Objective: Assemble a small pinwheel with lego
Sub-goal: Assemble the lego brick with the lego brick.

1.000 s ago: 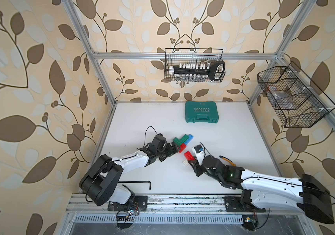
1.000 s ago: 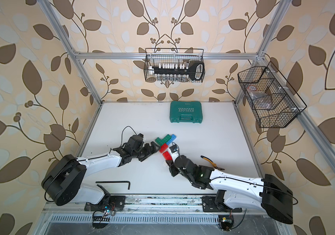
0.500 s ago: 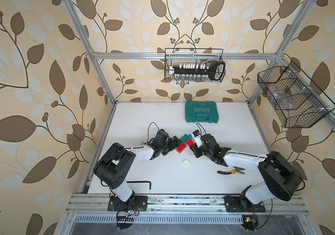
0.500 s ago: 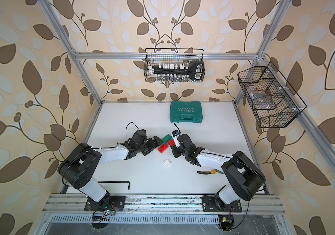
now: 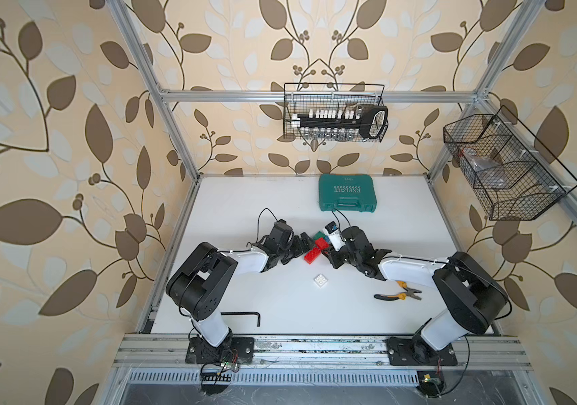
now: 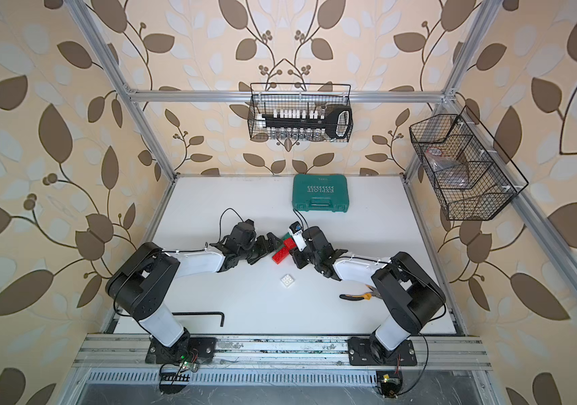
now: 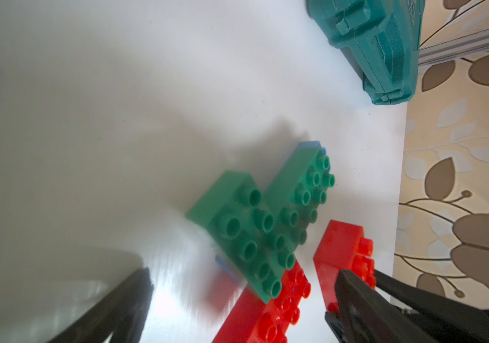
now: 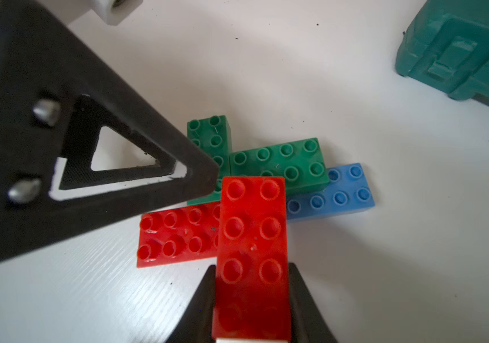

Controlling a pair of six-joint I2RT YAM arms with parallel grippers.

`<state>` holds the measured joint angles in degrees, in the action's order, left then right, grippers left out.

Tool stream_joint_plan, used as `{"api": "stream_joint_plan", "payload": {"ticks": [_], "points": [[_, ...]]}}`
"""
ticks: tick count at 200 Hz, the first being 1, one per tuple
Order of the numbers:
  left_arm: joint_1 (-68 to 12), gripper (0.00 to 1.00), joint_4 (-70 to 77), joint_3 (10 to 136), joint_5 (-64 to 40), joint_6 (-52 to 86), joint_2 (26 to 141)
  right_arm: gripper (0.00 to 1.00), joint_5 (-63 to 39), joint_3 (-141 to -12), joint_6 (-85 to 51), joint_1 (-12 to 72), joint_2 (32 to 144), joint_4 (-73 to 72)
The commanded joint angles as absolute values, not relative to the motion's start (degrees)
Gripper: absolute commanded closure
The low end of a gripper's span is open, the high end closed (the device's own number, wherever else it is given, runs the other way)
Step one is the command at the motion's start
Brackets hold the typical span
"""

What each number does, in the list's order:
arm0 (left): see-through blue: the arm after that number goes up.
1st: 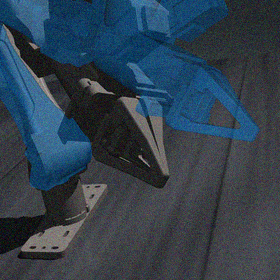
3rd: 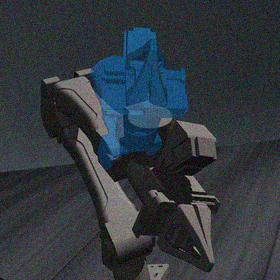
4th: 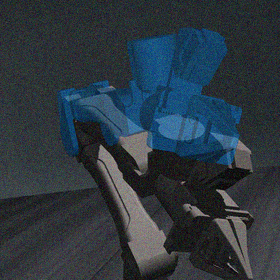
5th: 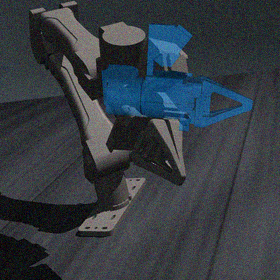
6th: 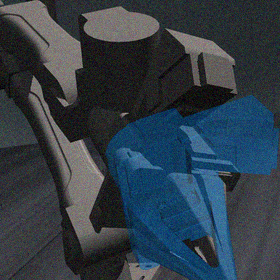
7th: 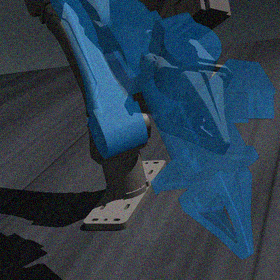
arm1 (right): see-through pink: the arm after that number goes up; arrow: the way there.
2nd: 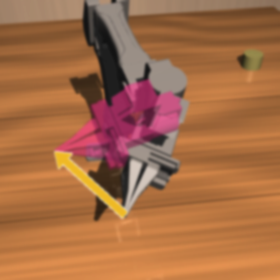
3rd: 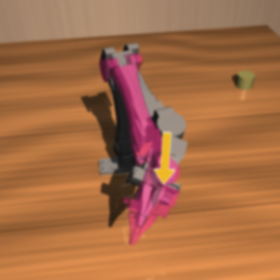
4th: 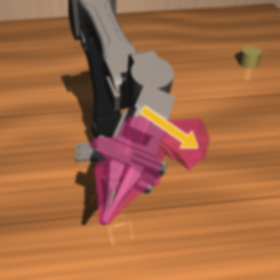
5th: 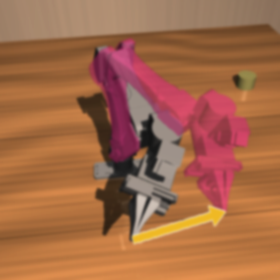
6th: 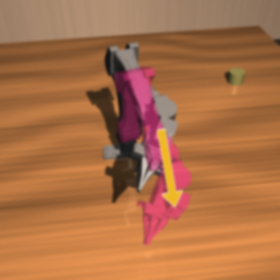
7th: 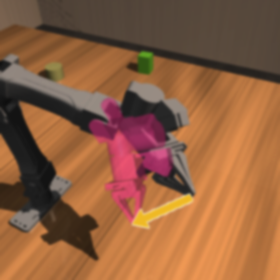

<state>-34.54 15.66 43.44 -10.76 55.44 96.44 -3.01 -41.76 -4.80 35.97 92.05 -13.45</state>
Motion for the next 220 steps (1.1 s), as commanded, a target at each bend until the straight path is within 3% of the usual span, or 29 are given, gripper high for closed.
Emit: {"api": "stream_joint_plan", "payload": {"ticks": [1,151,220], "points": [[-35.1,0.01,15.6,43.9,-9.5,54.4,97.5,0.84,-3.1,-40.6,-3.7,35.9,91.1,-12.9],[-36.8,0.04,13.5,45.4,-7.7,53.2,102.4,0.85,-2.9,-42.7,-4.7,35.9,97.3,-10.3],[-36.9,0.01,11.1,45.5,-7.1,51.0,101.1,0.86,-2.5,-42.7,-5.2,35.4,94.6,-9.4]]}}
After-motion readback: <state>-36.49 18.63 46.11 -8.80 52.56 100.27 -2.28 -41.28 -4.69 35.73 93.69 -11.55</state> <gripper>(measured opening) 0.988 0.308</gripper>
